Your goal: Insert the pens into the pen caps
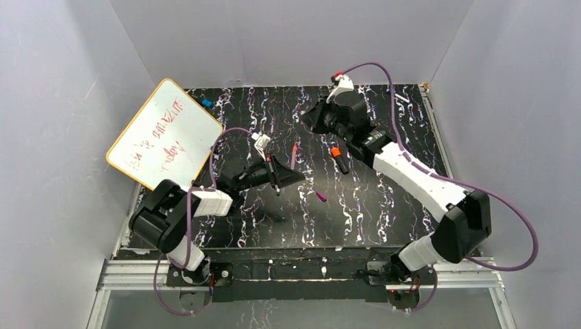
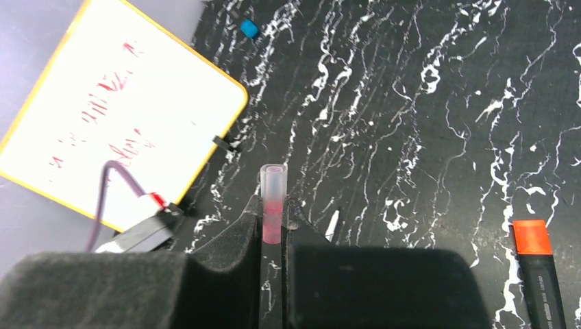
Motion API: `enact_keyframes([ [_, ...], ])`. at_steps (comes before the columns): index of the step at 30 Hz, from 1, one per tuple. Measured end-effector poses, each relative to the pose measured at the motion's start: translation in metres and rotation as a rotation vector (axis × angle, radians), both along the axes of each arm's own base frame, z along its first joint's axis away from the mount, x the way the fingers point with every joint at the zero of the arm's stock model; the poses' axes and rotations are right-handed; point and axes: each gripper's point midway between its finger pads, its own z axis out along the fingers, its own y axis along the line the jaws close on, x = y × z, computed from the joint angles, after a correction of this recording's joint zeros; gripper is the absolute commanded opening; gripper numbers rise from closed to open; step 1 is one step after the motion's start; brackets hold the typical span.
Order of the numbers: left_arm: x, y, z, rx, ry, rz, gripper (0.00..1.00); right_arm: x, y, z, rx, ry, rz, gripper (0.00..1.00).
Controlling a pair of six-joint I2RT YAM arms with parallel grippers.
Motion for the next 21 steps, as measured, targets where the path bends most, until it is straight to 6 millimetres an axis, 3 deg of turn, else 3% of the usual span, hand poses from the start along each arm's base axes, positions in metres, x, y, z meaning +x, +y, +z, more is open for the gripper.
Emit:
enact_keyframes([
  [3, 0.003, -0.002, 0.0, -0.046, 0.034, 0.007, 0.0, -0.006, -0.001, 0.018, 0.03, -0.029, 0.004, 0.07],
  [7, 0.004, -0.002, 0.004, -0.087, 0.058, 0.013, 0.0, -0.01, 0.0, 0.022, 0.04, -0.034, 0.009, 0.07],
  [21, 0.002, -0.001, 0.022, -0.154, 0.036, 0.004, 0.0, -0.026, 0.022, -0.001, 0.028, 0.012, 0.083, 0.06],
])
